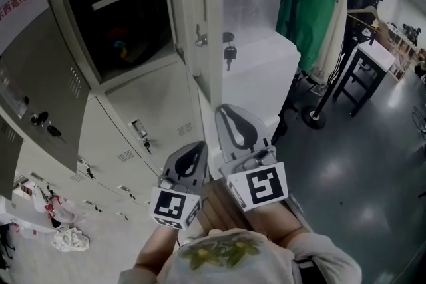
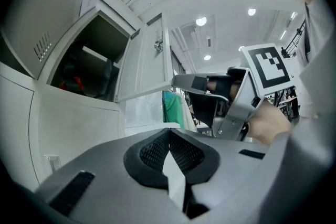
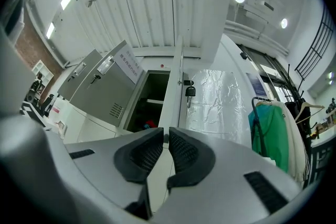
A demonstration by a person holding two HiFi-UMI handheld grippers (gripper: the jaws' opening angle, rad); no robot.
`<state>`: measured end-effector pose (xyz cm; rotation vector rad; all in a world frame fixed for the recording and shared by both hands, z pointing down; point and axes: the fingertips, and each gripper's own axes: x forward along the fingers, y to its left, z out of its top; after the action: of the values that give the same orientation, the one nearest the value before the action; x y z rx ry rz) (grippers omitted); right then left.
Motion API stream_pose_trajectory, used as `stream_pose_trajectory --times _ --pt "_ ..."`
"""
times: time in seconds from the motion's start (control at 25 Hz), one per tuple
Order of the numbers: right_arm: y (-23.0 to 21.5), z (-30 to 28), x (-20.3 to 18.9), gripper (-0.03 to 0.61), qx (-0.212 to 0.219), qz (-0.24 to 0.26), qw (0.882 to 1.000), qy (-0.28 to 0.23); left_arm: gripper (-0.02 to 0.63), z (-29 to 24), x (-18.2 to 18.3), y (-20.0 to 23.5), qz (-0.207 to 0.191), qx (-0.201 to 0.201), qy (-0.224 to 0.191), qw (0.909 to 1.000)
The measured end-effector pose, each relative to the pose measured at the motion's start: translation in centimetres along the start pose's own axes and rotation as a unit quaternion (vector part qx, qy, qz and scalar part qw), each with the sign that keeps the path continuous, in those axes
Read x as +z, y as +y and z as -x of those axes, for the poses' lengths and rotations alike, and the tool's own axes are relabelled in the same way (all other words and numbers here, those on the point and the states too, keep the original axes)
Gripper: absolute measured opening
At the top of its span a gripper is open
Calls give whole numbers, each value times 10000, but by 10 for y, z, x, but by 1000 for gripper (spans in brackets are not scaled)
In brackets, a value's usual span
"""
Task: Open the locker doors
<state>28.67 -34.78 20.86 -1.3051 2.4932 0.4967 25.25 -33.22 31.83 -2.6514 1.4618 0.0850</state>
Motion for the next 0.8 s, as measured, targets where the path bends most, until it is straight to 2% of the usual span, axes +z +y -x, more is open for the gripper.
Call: stream_pose_trajectory --times 0.36,0.8 --pt "-8 2 -5 48 -114 59 9999 70 28 -7 2 -4 -33 -89 -2 10000" --pt "7 12 -25 48 125 -136 9995 246 28 -13 -2 -6 -15 -90 23 10000"
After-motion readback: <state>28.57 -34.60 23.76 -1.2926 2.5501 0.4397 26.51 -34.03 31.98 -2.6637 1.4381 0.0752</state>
